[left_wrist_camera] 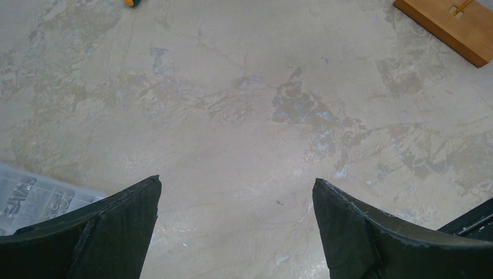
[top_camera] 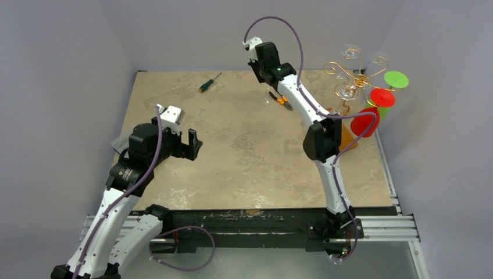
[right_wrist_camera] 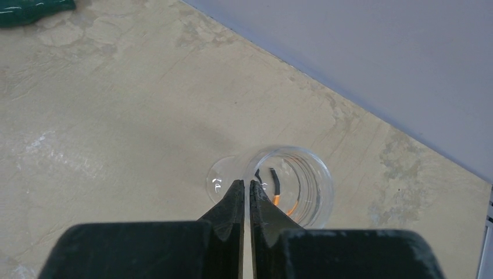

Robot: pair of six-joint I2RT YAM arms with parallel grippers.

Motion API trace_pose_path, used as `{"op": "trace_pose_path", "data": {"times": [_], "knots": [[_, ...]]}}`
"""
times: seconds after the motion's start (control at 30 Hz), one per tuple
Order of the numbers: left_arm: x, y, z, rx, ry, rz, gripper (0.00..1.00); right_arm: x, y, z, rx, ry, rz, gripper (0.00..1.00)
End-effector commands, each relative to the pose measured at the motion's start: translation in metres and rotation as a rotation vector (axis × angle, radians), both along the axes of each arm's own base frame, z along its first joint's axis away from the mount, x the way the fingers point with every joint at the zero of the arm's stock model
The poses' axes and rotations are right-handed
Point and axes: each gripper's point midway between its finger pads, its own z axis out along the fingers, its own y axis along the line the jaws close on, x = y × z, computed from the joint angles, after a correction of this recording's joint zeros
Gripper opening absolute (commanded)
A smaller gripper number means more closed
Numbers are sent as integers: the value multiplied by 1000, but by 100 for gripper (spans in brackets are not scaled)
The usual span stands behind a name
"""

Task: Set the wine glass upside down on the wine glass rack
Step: Pick up the wine glass at the center of the board.

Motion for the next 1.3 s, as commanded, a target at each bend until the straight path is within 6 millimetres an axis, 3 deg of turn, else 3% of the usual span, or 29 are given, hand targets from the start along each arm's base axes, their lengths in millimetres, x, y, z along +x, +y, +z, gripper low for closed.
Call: {"op": "trace_pose_path", "data": {"times": [0.0,0.2,0.53,0.77,1.27], "knots": [[5,-1,7,-20,-32,2,98,-6,4,29,52,-23,26,0],[4,0,9,-22,-36,4,98,-17,7,53,96,-39,52,0],[4,0,10,-24,-41,4,98,-34,11,70,120,-43,80,0],[4,1,10,-25,-43,7,98,-68,25,80,147,-14,147,0],[4,1,10,-27,-42,8,98,-159,34,45,151,123,304,0]]}}
